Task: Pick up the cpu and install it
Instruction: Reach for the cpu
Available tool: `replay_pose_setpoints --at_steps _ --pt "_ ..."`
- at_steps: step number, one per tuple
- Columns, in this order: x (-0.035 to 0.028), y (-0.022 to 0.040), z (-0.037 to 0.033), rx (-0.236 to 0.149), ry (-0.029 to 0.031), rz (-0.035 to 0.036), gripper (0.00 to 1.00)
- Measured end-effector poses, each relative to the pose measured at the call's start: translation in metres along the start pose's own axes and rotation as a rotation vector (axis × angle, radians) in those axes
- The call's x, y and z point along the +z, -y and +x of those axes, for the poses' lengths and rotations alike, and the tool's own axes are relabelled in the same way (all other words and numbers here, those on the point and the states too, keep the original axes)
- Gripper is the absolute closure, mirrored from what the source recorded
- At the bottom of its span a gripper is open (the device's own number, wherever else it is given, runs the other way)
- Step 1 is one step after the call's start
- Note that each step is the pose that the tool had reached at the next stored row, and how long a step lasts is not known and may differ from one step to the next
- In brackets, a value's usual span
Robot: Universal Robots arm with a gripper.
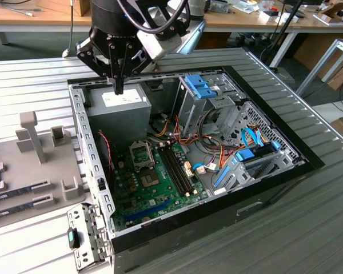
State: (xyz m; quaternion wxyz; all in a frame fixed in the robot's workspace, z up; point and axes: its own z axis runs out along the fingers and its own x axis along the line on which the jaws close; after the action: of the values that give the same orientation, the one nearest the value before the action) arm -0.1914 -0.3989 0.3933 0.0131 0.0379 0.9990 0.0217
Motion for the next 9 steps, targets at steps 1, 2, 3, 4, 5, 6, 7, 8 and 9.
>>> replay_pose_setpoints --at_steps 1,2,3,4,5,6,7,8,9 --pt "0.0000 0.0000 0.0002 0.000 0.0000 0.0000 0.89" --pt "0.0000 0.0000 0.0006 0.000 0.0000 0.0000 0.89" --pt "0.0000 0.0001 0.0014 0.000 0.0000 0.0000 0.89" --pt "-0.0001 0.0002 0.0023 0.000 0.0000 0.0000 0.89" --pt "-0.0001 0.0002 0.0029 0.000 0.0000 0.0000 0.89" --pt "0.0000 0.0002 0.0032 0.000 0.0001 -0.0001 0.89" --pt "-0.0001 0.0003 0.0035 0.000 0.0000 -0.0001 0.89" --pt "-0.0001 0.0003 0.0039 0.000 -0.0001 0.0000 0.89" --pt "-0.0001 0.0003 0.0043 0.000 0.0000 0.0000 0.89"
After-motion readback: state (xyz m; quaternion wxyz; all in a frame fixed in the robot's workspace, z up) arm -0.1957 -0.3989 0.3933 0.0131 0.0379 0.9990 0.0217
